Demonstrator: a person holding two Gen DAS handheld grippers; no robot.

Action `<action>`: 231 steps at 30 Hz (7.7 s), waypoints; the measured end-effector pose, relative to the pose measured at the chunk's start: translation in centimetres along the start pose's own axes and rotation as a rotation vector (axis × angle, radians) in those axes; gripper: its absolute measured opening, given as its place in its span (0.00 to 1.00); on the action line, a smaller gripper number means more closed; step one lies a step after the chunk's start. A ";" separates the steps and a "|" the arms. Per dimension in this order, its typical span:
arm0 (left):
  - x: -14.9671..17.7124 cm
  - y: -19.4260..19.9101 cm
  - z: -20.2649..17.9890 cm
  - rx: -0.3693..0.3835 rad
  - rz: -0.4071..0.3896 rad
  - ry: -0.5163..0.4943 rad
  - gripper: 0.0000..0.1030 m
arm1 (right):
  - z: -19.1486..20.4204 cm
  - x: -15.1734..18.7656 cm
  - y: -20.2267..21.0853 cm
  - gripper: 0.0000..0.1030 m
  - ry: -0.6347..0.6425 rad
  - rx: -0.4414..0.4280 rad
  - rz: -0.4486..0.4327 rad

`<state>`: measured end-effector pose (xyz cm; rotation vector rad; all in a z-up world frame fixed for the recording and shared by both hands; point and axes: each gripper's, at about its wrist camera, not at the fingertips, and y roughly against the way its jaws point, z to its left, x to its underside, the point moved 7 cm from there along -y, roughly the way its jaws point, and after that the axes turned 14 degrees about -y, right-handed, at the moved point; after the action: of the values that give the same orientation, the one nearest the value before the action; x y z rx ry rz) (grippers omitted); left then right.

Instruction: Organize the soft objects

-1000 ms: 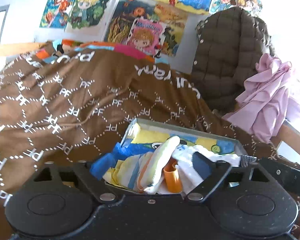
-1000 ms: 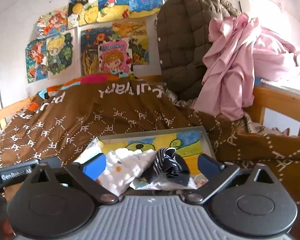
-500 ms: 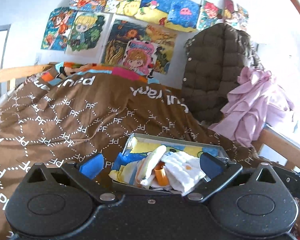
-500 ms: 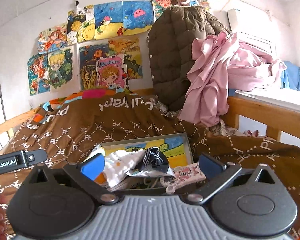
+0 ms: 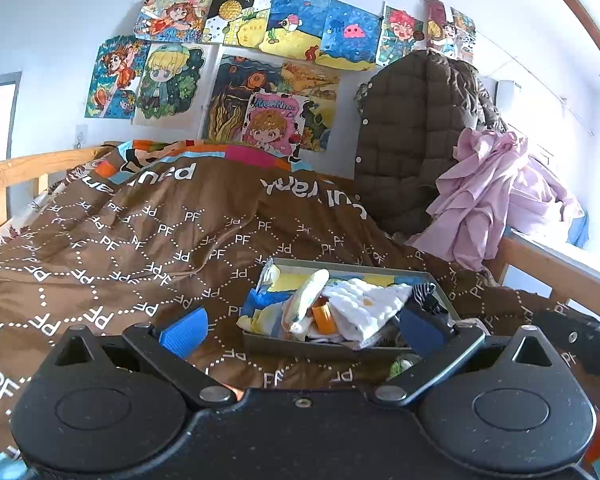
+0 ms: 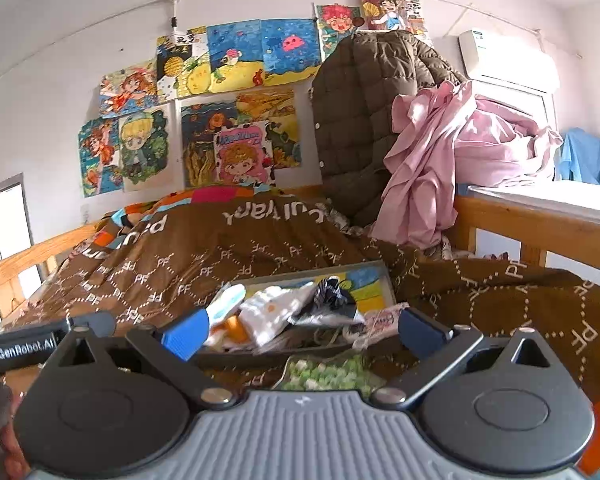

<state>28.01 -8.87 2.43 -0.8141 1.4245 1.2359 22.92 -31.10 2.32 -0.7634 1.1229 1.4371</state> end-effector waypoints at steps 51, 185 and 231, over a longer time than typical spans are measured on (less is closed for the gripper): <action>10.8 6.8 1.6 -0.004 0.143 -0.032 0.99 | -0.6 10.7 5.5 1.00 0.022 0.093 0.172; 12.7 7.1 1.5 -0.043 0.175 -0.006 0.99 | -0.7 12.1 4.3 1.00 0.031 0.089 0.205; 12.5 7.5 1.4 -0.031 0.190 0.038 0.99 | -0.7 12.0 4.4 1.00 0.031 0.086 0.204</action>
<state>18.42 -4.05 -7.51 -0.7396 1.5445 1.3950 16.34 -27.17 -7.89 -0.6267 1.3084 1.5389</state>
